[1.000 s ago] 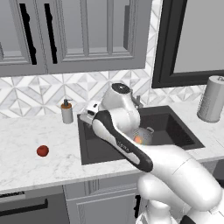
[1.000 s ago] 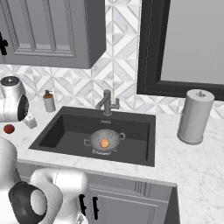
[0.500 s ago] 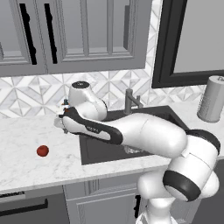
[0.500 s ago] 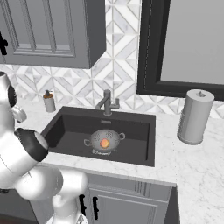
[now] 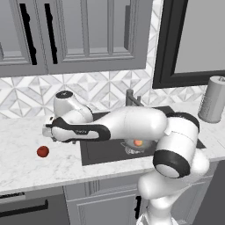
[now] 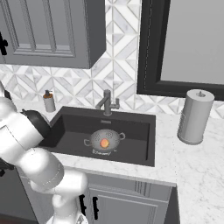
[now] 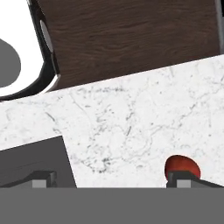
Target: Put the colander in the sink, put the peach, apple in the colander, and turn on the sink faucet and pour water over the colander.
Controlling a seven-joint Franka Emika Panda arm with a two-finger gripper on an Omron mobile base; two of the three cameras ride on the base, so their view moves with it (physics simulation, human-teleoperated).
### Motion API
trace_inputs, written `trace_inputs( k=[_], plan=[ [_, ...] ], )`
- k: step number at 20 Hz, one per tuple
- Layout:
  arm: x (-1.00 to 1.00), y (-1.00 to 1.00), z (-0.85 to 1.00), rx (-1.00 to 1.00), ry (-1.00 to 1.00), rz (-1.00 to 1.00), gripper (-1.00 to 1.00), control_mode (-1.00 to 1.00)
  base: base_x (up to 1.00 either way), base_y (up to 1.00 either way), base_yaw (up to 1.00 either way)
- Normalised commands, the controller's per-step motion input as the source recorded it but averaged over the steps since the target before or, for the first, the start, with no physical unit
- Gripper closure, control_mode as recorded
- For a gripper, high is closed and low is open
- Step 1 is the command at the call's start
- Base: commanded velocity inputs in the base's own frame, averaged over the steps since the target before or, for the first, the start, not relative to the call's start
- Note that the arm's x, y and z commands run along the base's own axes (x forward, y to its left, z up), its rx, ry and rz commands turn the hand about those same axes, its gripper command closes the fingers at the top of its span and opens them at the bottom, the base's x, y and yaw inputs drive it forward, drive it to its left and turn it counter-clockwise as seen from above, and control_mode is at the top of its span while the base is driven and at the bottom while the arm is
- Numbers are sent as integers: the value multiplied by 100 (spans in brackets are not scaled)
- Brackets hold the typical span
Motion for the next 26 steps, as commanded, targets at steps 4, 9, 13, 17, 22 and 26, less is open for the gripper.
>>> trace_inputs(
  k=[4, 9, 13, 17, 22, 26],
  plan=[
    [0, 36, -16, 0, -10, 4, -100, -100, 0, 0, 0],
    [1, 38, -18, 0, -10, 4, -100, -100, 0, 0, 0],
    [15, 22, -27, 0, -2, 2, -100, -100, 0, 0, 0],
    [27, 23, -28, 0, 0, 2, -100, -100, 0, 0, 0],
    [29, 30, -20, 0, 0, 1, -100, -100, 0, 0, 0],
    [27, 32, -10, 0, 0, 0, -100, -100, 0, 0, 0]
  ],
)
